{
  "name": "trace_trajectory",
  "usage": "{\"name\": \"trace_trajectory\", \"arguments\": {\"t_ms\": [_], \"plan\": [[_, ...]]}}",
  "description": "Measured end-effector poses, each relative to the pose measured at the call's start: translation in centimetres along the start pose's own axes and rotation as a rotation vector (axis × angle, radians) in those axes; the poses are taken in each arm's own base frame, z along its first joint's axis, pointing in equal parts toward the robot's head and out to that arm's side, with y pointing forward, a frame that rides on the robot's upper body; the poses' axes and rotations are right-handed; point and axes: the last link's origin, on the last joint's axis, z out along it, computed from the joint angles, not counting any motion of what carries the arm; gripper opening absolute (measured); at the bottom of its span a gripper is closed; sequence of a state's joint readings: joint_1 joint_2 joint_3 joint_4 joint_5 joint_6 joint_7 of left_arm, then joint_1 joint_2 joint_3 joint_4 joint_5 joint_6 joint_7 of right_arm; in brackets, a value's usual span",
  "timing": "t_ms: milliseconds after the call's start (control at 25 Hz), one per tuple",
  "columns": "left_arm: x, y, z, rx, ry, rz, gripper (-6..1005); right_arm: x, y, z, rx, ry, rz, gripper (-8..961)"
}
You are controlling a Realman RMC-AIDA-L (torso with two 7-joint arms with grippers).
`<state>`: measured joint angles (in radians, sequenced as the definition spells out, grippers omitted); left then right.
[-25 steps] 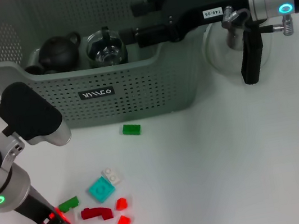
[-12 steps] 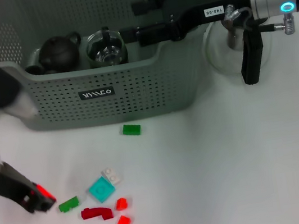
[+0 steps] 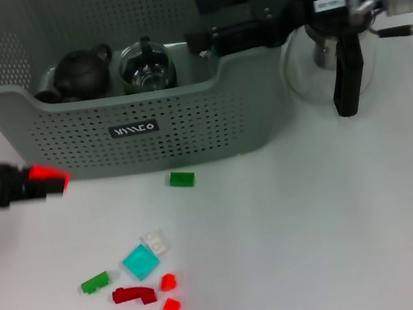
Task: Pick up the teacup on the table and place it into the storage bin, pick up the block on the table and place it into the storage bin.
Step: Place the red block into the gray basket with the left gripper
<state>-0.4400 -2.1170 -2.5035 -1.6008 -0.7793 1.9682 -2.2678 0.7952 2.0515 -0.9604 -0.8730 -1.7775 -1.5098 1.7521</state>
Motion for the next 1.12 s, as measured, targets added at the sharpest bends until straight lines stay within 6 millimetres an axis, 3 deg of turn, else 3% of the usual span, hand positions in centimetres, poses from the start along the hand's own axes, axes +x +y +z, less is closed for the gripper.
{"name": "trace_trajectory", "arguments": {"t_ms": [160,400,720,960,1120], "plan": [[1.3,-0.5,-0.2,-0.133,0.16,-0.029,461,-0.3,0.2,-1.9,-0.028,-0.023,0.022,776],[5.1,-1.6,1.9,-0.225,0.287,-0.016,474,-0.6,0.1,-4.1,-0.039,-0.024,0.065,776],[9.9,-4.4,5.9,-0.103,0.347,-0.051,491,-0.4,0.3,-4.8,-0.052,-0.003,0.096,777],[10.9,-5.2,9.1,0.021,0.269,-0.044,504,0.1,0.2,-5.2,-0.042,-0.003,0.11,776],[11.2,-4.8,9.9,0.038,0.242,-0.03,512,0.3,0.2,-5.3,-0.039,-0.006,0.117,776]]}}
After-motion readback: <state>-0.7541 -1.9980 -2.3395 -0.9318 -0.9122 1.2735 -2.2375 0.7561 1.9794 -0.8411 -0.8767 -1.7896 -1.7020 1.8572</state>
